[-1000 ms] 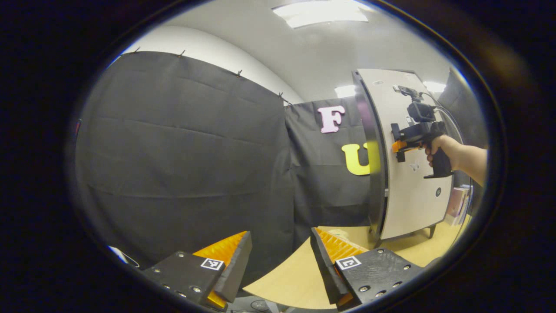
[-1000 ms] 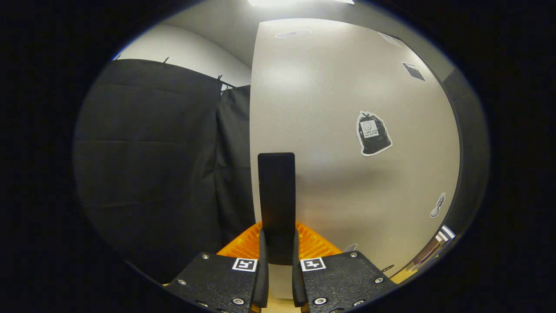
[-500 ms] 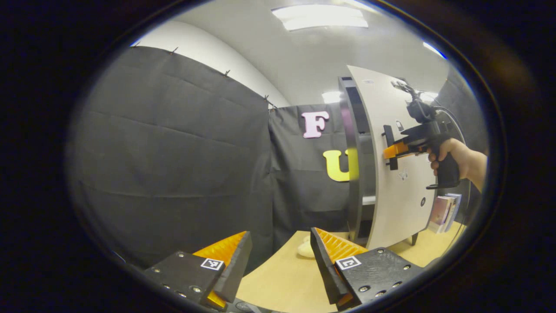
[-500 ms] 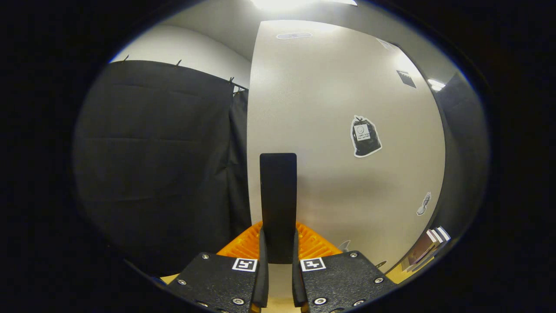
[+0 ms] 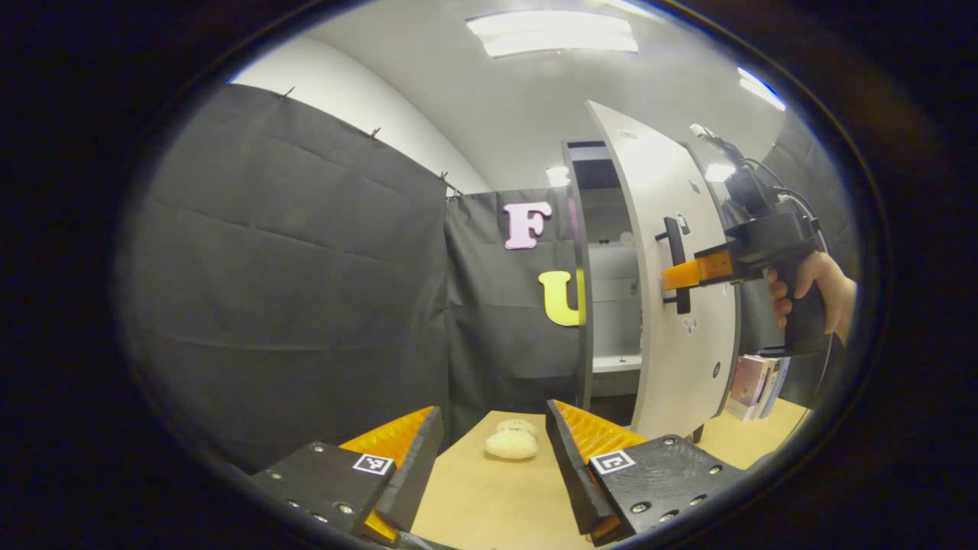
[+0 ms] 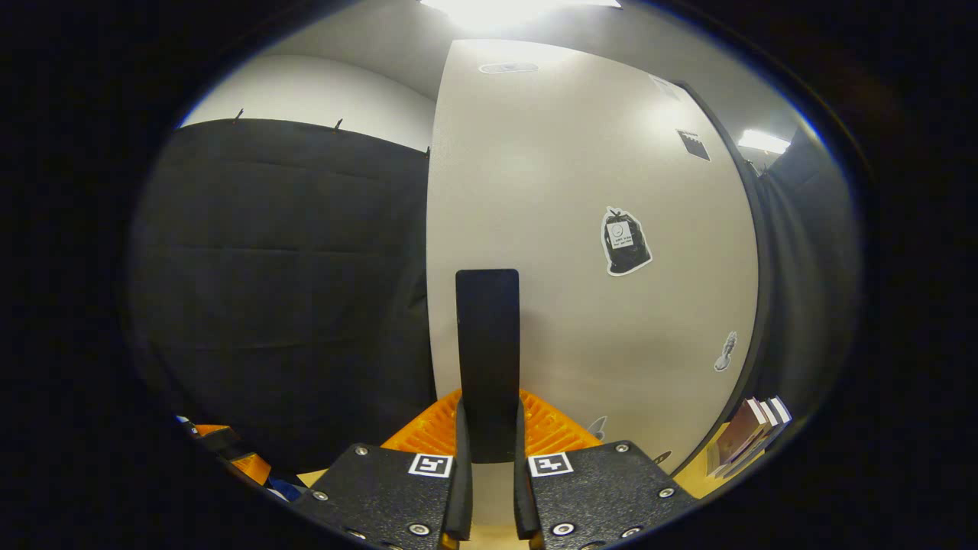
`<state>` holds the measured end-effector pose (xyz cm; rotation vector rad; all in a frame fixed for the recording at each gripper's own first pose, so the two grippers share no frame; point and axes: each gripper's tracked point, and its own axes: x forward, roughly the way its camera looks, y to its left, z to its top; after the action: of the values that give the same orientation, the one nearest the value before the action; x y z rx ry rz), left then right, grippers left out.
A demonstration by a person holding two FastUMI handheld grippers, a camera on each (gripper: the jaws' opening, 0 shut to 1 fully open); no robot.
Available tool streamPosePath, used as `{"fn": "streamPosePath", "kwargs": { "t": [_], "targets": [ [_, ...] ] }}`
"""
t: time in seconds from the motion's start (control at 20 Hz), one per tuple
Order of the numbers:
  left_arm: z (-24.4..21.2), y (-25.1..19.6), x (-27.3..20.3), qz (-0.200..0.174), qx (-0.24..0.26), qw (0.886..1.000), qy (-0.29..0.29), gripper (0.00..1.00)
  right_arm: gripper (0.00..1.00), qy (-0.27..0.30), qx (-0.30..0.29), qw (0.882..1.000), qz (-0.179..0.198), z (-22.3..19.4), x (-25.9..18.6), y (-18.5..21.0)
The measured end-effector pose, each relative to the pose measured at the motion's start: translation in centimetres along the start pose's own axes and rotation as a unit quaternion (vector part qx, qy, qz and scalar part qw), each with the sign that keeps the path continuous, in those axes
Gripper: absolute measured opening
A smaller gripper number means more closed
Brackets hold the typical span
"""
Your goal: Open the cabinet door with the right hand, grasp the bottle in the cabinet with the left hand and place it on the coaster, then close the cabinet door with the right hand.
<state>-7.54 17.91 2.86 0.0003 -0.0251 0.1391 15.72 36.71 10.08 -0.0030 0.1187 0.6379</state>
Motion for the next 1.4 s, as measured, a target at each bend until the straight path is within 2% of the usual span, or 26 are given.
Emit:
{"fn": "streamPosePath", "kwargs": {
  "t": [0.05,0.1,0.2,0.35,0.45,0.55,0.8,0.85,1.1,1.3,1.4],
  "targets": [
    [0.4,-0.5,-0.6,-0.003,0.002,1.000,-0.004,0.78,0.21,-0.001,0.001,1.000,0.003,0.0,-0.2,-0.1],
    [0.8,-1.0,-0.9,-0.005,0.003,1.000,-0.006,0.80,0.21,-0.002,0.000,1.000,0.005,0.0,-0.4,-0.3],
    [0.9,-1.8,-1.0,-0.012,0.001,1.000,-0.006,0.78,0.20,-0.003,-0.001,1.000,0.010,0.0,-1.2,-0.5],
    [1.0,-3.8,-0.4,-0.024,-0.001,1.000,-0.005,0.80,0.20,-0.003,0.001,1.000,0.013,0.0,-2.0,-0.8],
    [1.2,-4.8,-0.4,-0.032,0.002,0.999,-0.007,0.77,0.20,-0.004,0.002,1.000,0.013,0.0,-2.5,-1.2],
    [1.4,-6.1,-0.4,-0.044,0.002,0.999,-0.009,0.80,0.22,-0.011,0.001,1.000,0.010,0.1,-3.2,-1.4],
    [1.7,-9.9,0.3,-0.081,-0.002,0.997,-0.010,0.78,0.20,-0.022,0.004,1.000,-0.001,0.2,-5.1,-2.3],
    [1.8,-10.6,0.3,-0.089,-0.003,0.996,-0.011,0.81,0.22,-0.024,0.004,1.000,-0.005,0.2,-5.3,-2.6],
    [2.1,-14.7,0.4,-0.124,-0.008,0.992,-0.014,0.80,0.22,-0.032,-0.004,0.999,-0.025,0.3,-5.8,-3.5],
    [2.3,-16.7,-0.1,-0.142,-0.004,0.990,-0.020,0.78,0.21,-0.039,-0.007,0.998,-0.046,0.4,-6.7,-4.1],
    [2.0,-17.6,-0.5,-0.148,-0.006,0.989,-0.017,0.80,0.21,-0.042,-0.008,0.998,-0.055,0.3,-6.9,-4.4]
  ]
}}
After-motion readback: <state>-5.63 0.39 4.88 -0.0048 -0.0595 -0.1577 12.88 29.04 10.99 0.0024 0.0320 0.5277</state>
